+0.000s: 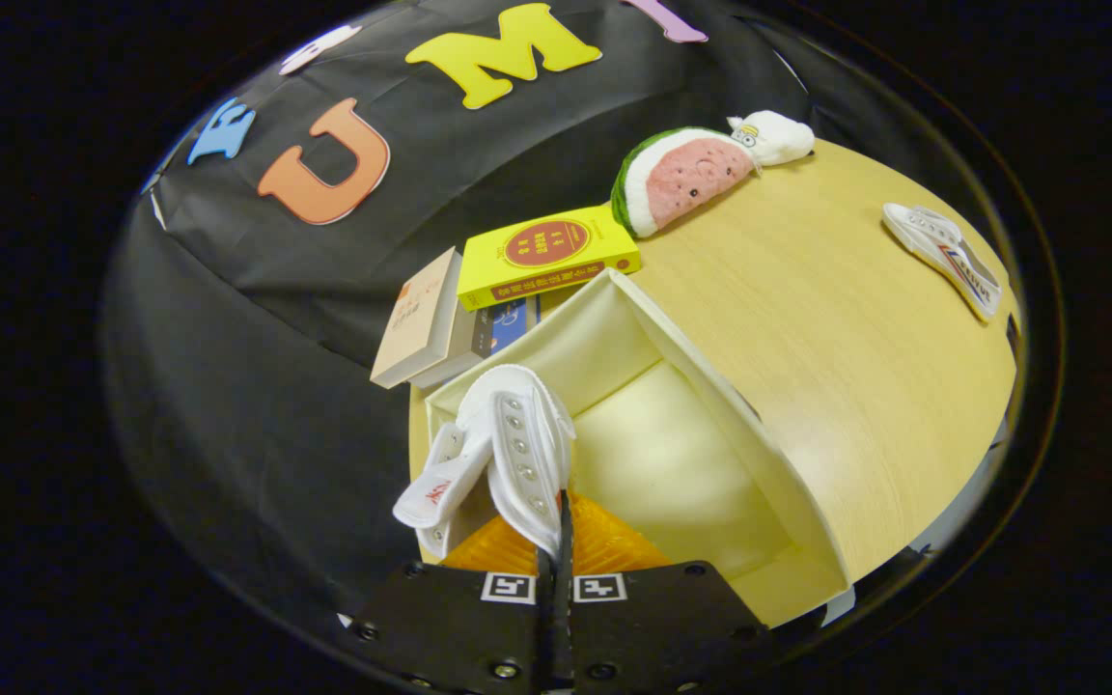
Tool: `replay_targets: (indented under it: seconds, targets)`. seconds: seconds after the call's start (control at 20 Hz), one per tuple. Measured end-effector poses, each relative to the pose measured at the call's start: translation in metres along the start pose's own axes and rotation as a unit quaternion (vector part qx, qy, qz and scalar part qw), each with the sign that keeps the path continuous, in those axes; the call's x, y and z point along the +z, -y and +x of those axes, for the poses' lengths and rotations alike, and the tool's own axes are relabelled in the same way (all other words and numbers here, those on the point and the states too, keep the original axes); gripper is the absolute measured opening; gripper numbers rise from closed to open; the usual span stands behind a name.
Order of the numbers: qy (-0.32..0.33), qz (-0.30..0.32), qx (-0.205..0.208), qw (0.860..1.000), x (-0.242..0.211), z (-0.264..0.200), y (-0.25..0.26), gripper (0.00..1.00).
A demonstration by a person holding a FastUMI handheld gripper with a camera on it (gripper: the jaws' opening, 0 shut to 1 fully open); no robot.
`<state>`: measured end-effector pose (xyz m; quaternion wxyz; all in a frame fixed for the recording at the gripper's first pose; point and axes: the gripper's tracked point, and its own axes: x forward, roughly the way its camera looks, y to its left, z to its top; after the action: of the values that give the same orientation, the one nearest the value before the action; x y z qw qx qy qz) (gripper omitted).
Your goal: Open the storage box then place both shoes into the box .Put the left shoe in first, then the right shoe, with the right side of both shoes facing outward in a uniform manner.
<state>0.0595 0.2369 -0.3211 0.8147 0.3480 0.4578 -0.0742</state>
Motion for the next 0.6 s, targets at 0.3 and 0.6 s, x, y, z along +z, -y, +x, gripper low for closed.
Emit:
replay_targets:
  seconds: [0.3,0.6]
  targets:
    - [-0.008,-0.01,-0.017,1.0,-0.014,0.017,0.008,0.0]
    - [-0.042,-0.048,-0.007,0.998,-0.029,0.032,-0.001,0.31]
